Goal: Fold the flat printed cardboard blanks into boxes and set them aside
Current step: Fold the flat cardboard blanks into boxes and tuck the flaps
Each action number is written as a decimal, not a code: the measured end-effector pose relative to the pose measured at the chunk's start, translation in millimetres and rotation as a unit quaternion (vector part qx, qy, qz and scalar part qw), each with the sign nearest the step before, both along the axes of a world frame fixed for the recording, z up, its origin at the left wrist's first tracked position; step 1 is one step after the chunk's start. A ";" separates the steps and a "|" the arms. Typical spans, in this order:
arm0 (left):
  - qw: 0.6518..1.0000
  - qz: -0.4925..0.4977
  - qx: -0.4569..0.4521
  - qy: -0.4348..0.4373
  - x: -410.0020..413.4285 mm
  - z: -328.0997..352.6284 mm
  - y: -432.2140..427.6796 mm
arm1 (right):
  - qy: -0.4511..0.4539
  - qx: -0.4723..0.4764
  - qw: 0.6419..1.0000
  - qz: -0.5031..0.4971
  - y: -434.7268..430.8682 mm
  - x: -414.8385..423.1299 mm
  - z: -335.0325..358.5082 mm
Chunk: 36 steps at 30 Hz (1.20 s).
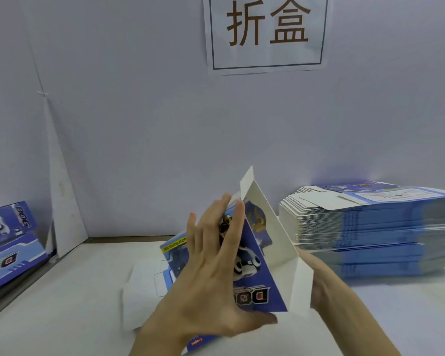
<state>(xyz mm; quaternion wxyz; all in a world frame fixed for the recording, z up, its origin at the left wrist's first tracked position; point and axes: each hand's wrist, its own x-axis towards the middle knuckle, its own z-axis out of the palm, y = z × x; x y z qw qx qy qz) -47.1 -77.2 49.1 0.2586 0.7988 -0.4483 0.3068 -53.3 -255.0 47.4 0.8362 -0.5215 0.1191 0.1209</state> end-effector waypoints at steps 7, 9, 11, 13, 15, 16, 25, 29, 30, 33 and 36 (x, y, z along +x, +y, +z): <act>0.991 -0.016 -0.082 0.104 9.1 3.4 21.7 | -0.183 -0.056 0.954 -0.232 -14.4 2.1 3.4; 0.992 -0.001 -0.072 0.102 12.2 0.8 22.8 | -0.272 -0.102 0.903 -0.316 -21.3 -0.7 6.2; 0.991 -0.005 -0.063 0.119 14.0 -2.7 20.7 | -0.330 -0.150 0.855 -0.371 -22.5 -2.6 6.0; 0.984 -0.023 -0.076 0.160 14.5 -4.8 18.5 | -0.375 -0.186 0.814 -0.402 -18.9 -3.4 4.5; 0.979 -0.031 -0.083 0.182 14.0 -5.5 16.4 | -0.412 -0.239 0.771 -0.422 -16.3 -3.8 2.8; 0.981 -0.024 -0.077 0.175 13.5 -5.7 15.9 | -0.419 -0.265 0.757 -0.426 -15.9 -4.2 2.8; 0.997 0.040 0.018 0.062 11.6 -4.5 12.3 | -0.351 -0.168 0.863 -0.323 -22.8 -10.1 17.8; 0.998 0.063 0.022 -0.006 12.6 -2.8 13.2 | -0.264 -0.051 0.939 -0.214 -20.7 -11.9 22.7; 0.997 0.069 0.019 -0.015 13.3 -2.4 14.7 | -0.259 -0.031 0.945 -0.198 -21.3 -12.2 23.8; 0.996 0.079 0.013 -0.030 13.8 -1.7 17.0 | -0.265 -0.029 0.951 -0.157 -21.3 -13.2 24.9; 0.997 0.071 -0.003 -0.029 15.8 -2.9 17.4 | -0.274 -0.054 0.935 -0.219 -18.5 -11.6 20.7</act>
